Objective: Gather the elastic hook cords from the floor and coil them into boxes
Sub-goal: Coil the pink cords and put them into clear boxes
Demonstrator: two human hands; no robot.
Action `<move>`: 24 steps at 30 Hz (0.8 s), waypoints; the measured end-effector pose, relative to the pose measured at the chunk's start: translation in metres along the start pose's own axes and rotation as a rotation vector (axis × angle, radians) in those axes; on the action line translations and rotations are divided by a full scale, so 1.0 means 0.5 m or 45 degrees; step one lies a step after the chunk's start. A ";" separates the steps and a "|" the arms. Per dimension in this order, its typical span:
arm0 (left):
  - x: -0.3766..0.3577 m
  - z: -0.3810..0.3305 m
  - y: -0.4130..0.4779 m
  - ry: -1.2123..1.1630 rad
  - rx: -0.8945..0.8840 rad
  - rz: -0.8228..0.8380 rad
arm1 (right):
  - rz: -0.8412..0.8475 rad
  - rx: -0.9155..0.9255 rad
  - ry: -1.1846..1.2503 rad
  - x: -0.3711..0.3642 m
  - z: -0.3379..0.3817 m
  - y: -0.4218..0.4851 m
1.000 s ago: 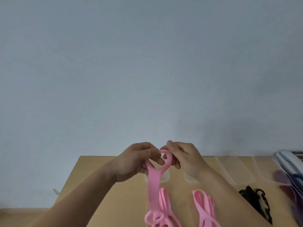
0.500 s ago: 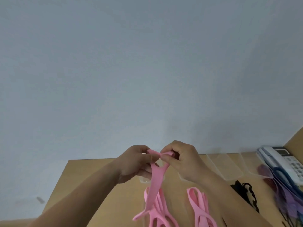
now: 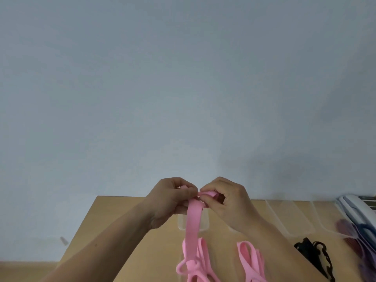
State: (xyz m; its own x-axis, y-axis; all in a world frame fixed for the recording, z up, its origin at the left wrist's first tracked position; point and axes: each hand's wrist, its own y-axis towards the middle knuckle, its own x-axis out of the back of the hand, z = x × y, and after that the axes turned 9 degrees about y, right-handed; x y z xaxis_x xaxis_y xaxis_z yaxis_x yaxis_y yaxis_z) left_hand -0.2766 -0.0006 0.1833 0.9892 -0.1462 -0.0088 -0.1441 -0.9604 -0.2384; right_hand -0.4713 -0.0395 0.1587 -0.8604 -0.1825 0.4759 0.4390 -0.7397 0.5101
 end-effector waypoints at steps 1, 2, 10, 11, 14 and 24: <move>0.001 0.002 -0.002 0.010 -0.027 -0.019 | 0.003 -0.084 0.109 0.000 0.000 -0.001; 0.001 0.004 -0.003 0.024 -0.058 -0.037 | 0.010 -0.189 0.246 0.002 0.000 -0.001; -0.003 0.017 -0.004 0.339 -0.347 -0.186 | 0.055 -0.508 0.712 -0.001 0.012 -0.001; -0.006 0.017 -0.006 0.329 -0.358 -0.209 | 0.045 -0.494 0.693 -0.002 0.013 -0.001; -0.006 0.017 -0.010 0.284 -0.294 -0.199 | 0.025 -0.428 0.623 0.001 0.014 0.001; 0.003 -0.003 -0.017 0.060 -0.005 0.148 | 0.012 -0.202 0.247 -0.005 0.017 -0.002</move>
State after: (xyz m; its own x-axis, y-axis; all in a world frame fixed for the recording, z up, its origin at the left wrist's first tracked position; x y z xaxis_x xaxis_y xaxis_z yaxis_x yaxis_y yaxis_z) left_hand -0.2740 0.0070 0.1867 0.9634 -0.2678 0.0094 -0.2582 -0.9372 -0.2346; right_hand -0.4675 -0.0328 0.1629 -0.8967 -0.2994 0.3259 0.4142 -0.8271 0.3799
